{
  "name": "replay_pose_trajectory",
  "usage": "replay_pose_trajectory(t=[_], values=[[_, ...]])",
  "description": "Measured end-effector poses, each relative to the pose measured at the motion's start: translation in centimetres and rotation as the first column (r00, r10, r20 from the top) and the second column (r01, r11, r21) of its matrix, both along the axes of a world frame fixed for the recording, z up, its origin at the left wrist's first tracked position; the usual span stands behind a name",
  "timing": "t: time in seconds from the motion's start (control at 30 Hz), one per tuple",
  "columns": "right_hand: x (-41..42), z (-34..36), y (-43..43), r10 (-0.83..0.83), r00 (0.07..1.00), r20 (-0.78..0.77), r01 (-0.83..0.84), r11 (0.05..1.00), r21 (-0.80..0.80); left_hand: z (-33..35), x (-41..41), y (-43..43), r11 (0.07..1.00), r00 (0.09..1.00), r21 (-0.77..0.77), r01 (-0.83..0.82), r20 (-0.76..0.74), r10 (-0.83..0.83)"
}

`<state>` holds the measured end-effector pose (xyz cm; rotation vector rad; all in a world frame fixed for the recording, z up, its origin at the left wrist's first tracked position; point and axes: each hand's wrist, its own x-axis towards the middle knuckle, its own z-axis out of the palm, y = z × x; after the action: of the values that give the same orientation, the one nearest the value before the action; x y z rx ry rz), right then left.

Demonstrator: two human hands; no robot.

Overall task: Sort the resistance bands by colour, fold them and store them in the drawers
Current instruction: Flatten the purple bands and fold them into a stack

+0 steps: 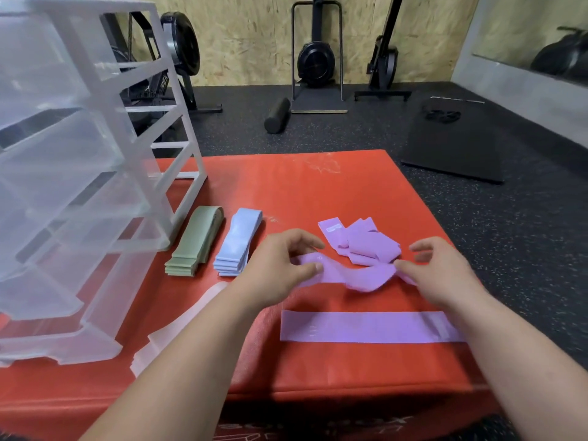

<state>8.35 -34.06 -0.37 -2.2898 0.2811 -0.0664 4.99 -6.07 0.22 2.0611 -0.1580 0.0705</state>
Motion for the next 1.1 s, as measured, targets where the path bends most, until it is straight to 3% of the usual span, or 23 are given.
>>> replay_pose_trajectory(t=[0.03,0.1,0.2,0.3,0.47,0.6,0.77,0.9,1.1], values=[[-0.3,0.1,0.2,0.062,0.998,0.025,-0.058,0.992,-0.113,0.2,-0.2,-0.4,1.000,1.000,0.007,0.017,0.005,-0.017],[-0.8,0.6,1.0,0.251,0.961,0.114,-0.231,0.959,-0.163,0.7,-0.5,-1.1,0.998,0.998,0.031,0.050,0.031,-0.051],[-2.1,2.0,2.9,0.555,0.816,0.159,-0.564,0.826,0.013,1.3,-1.2,-2.2,0.996,0.994,0.038,0.081,0.066,-0.084],[-2.9,2.2,3.6,0.678,0.719,0.153,-0.687,0.726,0.009,2.0,-1.9,-2.8,0.996,0.988,0.030,0.086,0.129,-0.089],[-2.4,1.9,2.0,0.649,0.737,0.191,-0.631,0.761,-0.150,2.5,-2.8,-2.4,0.999,0.968,0.024,-0.049,0.247,0.041],[-2.0,1.4,-0.9,0.564,0.811,0.152,-0.492,0.800,-0.344,2.4,-3.1,-1.3,0.984,0.947,-0.018,-0.175,0.269,0.174],[-1.8,1.0,-5.0,0.504,0.855,0.120,-0.400,0.789,-0.466,2.4,-3.9,-0.5,0.965,0.931,-0.048,-0.258,0.253,0.262],[-2.4,1.6,-7.5,0.435,0.885,0.167,-0.340,0.848,-0.407,1.8,-4.3,-0.1,0.955,0.945,-0.122,-0.269,0.158,0.286],[-3.6,2.0,-10.3,0.412,0.908,0.075,-0.409,0.911,-0.046,0.7,-5.3,0.4,0.963,0.961,-0.049,-0.265,0.069,0.268]])
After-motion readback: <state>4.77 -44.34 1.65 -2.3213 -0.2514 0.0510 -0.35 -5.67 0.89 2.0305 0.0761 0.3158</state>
